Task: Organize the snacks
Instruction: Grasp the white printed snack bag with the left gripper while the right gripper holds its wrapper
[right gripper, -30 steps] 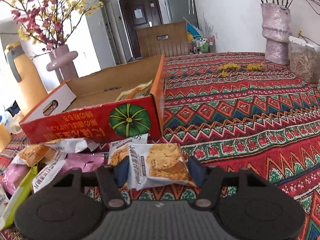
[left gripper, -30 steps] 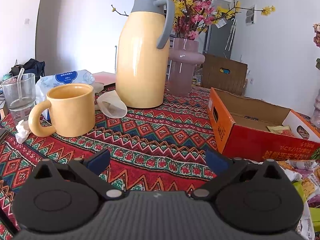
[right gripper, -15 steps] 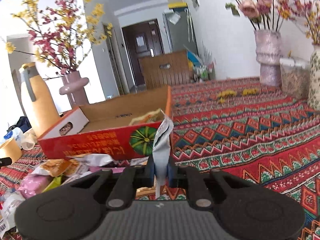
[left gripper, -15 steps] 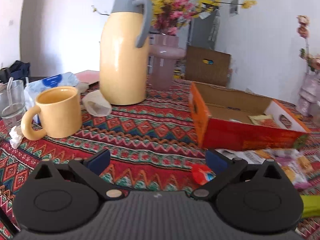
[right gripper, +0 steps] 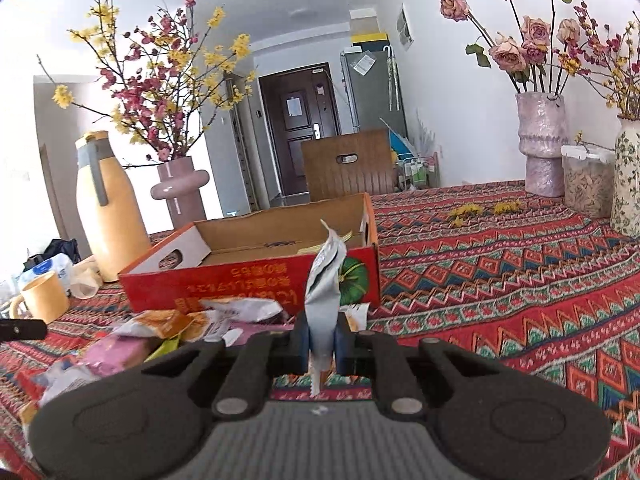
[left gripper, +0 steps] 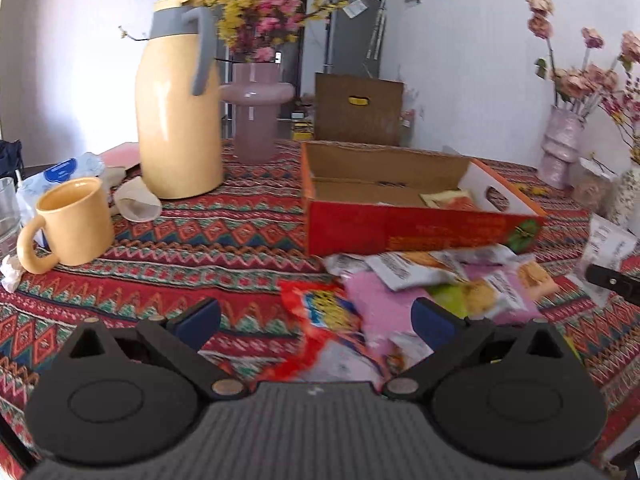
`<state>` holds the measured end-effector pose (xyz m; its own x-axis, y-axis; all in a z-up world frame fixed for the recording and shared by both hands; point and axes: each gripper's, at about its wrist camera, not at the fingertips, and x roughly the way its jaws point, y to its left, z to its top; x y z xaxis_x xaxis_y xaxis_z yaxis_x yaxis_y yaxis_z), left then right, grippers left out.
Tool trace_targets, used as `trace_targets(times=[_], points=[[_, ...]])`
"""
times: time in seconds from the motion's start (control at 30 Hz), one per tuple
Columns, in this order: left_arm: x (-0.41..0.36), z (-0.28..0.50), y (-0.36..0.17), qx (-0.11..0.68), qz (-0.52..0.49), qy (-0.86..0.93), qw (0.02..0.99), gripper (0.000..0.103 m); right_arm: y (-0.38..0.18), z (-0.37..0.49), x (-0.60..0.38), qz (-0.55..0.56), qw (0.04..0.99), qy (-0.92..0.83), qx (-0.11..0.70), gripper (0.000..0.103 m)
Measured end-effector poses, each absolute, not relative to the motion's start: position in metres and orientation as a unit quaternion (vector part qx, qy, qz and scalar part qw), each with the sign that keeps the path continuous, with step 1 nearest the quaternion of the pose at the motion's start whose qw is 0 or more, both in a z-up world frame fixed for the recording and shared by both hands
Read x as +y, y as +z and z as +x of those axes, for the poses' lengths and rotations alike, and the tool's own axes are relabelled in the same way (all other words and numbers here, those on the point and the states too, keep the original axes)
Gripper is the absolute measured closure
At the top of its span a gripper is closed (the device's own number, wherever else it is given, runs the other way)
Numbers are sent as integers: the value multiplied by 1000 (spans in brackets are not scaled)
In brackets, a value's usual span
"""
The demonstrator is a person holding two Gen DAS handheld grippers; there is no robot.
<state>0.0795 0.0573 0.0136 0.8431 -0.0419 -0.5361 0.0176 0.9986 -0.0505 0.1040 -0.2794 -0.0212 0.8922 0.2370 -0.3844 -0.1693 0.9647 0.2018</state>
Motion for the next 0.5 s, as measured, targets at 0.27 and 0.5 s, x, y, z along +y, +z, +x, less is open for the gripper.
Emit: trace_targets(times=[0.27,0.5], points=[[24,65,5,279,-3,-23,960,0,-25,79,-278,93,966,126,207,92],[-1,60,-7,278,25,-22,960,1,-26,62,-277,95,964,142,205,92]])
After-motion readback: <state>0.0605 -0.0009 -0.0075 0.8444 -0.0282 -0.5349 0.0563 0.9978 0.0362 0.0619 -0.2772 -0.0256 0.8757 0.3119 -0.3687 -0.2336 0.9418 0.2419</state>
